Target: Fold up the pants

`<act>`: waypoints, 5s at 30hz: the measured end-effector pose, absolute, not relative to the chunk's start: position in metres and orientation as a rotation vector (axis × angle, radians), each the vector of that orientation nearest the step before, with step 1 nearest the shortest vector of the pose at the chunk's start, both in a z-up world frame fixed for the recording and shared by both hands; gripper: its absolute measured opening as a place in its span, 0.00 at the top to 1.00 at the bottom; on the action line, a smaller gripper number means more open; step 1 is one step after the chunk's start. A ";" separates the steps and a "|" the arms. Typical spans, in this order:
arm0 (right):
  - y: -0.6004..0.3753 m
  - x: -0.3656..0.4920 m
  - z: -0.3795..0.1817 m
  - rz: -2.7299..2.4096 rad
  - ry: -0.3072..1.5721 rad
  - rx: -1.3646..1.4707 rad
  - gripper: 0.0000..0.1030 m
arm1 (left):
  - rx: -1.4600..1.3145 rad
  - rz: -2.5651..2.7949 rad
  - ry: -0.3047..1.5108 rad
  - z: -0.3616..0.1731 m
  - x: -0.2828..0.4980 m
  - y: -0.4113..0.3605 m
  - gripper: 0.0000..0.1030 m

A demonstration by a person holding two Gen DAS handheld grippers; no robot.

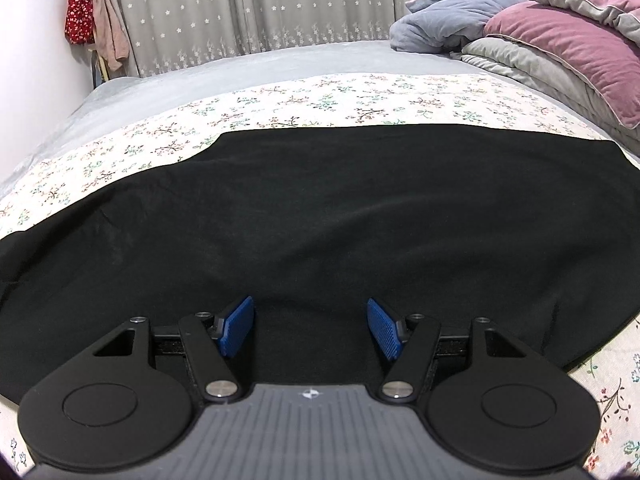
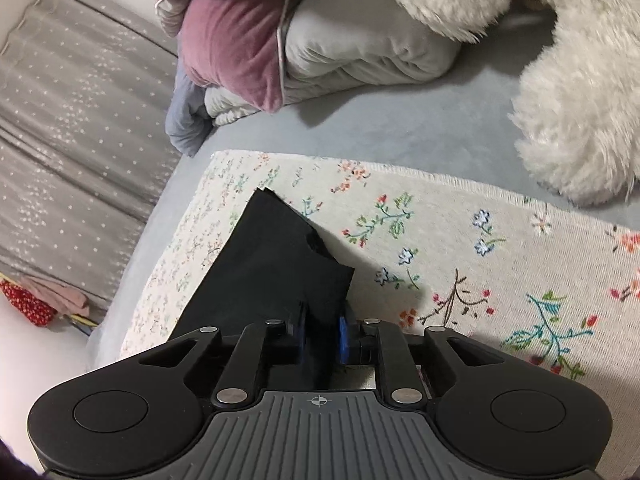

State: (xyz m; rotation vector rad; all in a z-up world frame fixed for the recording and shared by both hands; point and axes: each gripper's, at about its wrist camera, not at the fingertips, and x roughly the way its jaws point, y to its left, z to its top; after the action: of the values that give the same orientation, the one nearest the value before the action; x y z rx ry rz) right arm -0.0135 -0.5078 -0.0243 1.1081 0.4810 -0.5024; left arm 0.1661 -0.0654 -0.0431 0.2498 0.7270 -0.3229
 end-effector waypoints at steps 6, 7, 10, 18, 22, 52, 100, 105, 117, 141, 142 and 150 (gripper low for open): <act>-0.510 -0.010 -0.031 -0.516 0.486 1.119 0.83 | 0.241 -0.337 0.727 -0.042 0.165 -0.066 0.36; -0.511 -0.009 -0.031 -0.517 0.482 1.121 0.83 | 0.237 -0.341 0.727 -0.042 0.165 -0.066 0.36; -0.515 -0.010 -0.032 -0.520 0.467 1.137 0.83 | 0.235 -0.346 0.726 -0.042 0.163 -0.067 0.36; -0.525 -0.020 -0.035 -0.522 0.448 1.174 0.81 | 0.225 -0.354 0.732 -0.041 0.161 -0.061 0.36; -0.527 -0.023 -0.036 -0.530 0.438 1.182 0.81 | 0.224 -0.356 0.733 -0.040 0.161 -0.061 0.36; -0.495 -0.003 -0.025 -0.353 0.426 1.148 0.54 | 0.224 -0.363 0.733 -0.039 0.162 -0.060 0.34; -0.210 0.100 -0.015 -0.007 0.574 -0.326 0.72 | -0.392 -0.635 0.942 -0.032 0.198 -0.063 0.31; -0.214 0.101 -0.016 0.000 0.576 -0.333 0.54 | -0.549 -0.710 0.993 -0.035 0.212 -0.096 0.28; -0.204 0.083 -0.008 0.020 0.485 -0.421 0.99 | -0.778 -0.699 1.118 -0.054 0.222 -0.116 0.25; -0.195 0.069 -0.007 -0.007 0.384 -0.501 0.99 | -0.733 -0.627 1.124 -0.057 0.240 -0.143 0.67; -0.194 0.068 -0.007 -0.007 0.382 -0.504 0.99 | -0.721 -0.624 1.123 -0.057 0.243 -0.144 0.74; -0.191 0.067 -0.002 0.003 0.367 -0.504 1.00 | -0.512 -0.615 1.062 -0.035 0.251 -0.154 0.99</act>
State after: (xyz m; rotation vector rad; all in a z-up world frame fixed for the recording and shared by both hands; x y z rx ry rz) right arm 0.0670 -0.1907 -0.0025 -0.5039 0.3670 0.0035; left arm 0.2510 -0.1538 -0.0349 -0.5115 1.0619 -0.6151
